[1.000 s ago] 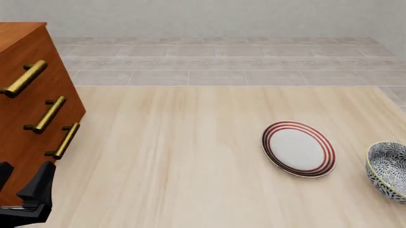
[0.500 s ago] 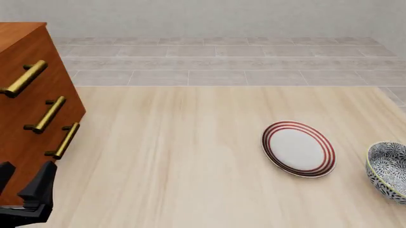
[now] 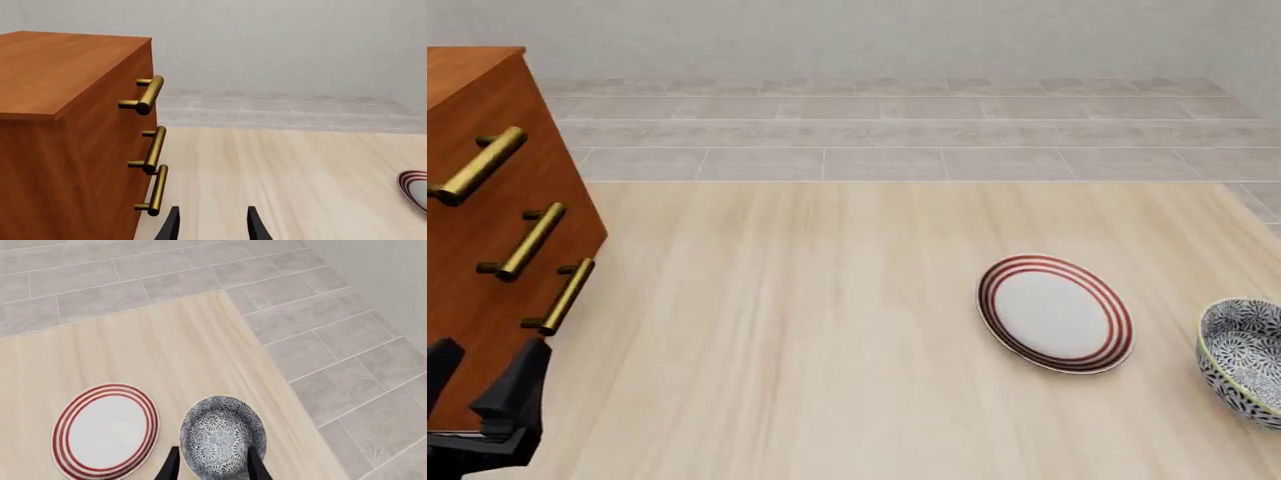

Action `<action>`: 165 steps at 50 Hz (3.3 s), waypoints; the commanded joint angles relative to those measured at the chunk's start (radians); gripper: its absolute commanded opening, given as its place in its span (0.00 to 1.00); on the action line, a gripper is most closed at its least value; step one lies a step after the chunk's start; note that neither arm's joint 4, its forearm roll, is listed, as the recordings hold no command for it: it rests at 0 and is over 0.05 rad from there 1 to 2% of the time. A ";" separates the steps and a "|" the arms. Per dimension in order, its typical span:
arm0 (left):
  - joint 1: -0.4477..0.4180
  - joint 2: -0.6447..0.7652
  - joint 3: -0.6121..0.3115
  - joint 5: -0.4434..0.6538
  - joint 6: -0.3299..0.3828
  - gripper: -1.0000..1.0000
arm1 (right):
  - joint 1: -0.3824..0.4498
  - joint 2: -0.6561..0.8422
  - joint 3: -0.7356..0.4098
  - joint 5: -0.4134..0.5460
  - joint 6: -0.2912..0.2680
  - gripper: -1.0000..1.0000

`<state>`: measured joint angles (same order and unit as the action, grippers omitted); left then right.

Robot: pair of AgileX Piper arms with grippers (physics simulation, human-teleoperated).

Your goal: Put the bowl on top of the cabinet.

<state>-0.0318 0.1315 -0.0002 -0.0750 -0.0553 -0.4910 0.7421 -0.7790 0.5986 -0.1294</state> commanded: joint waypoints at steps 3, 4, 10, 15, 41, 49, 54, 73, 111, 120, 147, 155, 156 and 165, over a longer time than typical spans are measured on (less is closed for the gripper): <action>-0.002 0.012 0.000 -0.007 0.001 1.00 | -0.047 0.023 0.025 -0.020 -0.027 1.00; -0.002 0.012 0.000 -0.008 0.001 1.00 | -0.047 0.023 0.025 -0.020 -0.027 1.00; -0.002 0.021 0.000 -0.013 0.004 1.00 | -0.069 0.034 0.042 -0.039 -0.015 1.00; -0.003 0.022 0.000 -0.014 0.007 1.00 | -0.102 0.041 0.050 -0.056 -0.016 1.00; -0.012 0.023 -0.001 -0.005 0.018 1.00 | -0.181 0.085 0.104 -0.133 0.028 1.00; -0.012 0.030 0.000 -0.009 0.021 1.00 | -0.197 0.111 0.125 -0.183 0.027 1.00; -0.013 0.032 0.000 -0.010 0.022 1.00 | -0.208 0.144 0.135 -0.215 0.040 1.00; -0.014 0.055 0.000 -0.026 0.027 1.00 | -0.234 0.228 0.098 -0.262 0.033 1.00; -0.014 0.064 0.000 -0.032 0.030 1.00 | -0.343 0.404 0.181 -0.439 0.018 1.00; -0.014 0.060 0.000 -0.025 0.030 1.00 | -0.339 0.433 0.185 -0.460 0.014 1.00; -0.009 0.107 0.000 -0.068 0.036 1.00 | -0.349 0.578 0.228 -0.577 0.008 1.00; -0.011 0.121 0.000 -0.079 0.038 1.00 | -0.364 0.640 0.223 -0.616 -0.002 1.00; -0.011 0.123 0.000 -0.080 0.039 1.00 | -0.363 0.648 0.225 -0.622 -0.002 1.00; -0.011 0.120 0.000 -0.077 0.040 1.00 | -0.366 0.690 0.235 -0.658 -0.006 1.00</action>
<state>-0.0422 0.2460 -0.0007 -0.1479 -0.0173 -0.8498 1.3762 -0.5504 -0.0175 -0.1291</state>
